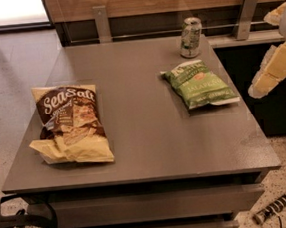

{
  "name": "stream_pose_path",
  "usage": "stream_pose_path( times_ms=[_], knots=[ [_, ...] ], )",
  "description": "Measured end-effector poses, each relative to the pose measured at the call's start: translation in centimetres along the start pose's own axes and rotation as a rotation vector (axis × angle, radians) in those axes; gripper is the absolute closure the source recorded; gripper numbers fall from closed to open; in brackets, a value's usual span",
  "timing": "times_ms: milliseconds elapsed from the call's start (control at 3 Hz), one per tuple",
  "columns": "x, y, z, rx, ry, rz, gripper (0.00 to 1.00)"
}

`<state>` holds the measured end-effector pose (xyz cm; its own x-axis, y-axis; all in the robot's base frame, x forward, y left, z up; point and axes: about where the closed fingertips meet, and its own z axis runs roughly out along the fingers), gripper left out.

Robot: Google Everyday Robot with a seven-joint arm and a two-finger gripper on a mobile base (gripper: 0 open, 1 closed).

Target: Pick 7up can

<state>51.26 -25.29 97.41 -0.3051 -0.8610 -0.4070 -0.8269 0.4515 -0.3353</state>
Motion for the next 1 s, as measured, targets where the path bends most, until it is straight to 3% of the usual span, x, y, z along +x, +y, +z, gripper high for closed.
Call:
stream_pose_path(
  times_ms=[667,1000],
  knots=[
    [0.9,-6.5,4.0,0.210,-0.354,0.286,0.00],
    [0.4,-7.7,3.3,0.259,-0.365,0.279,0.00]
  ],
)
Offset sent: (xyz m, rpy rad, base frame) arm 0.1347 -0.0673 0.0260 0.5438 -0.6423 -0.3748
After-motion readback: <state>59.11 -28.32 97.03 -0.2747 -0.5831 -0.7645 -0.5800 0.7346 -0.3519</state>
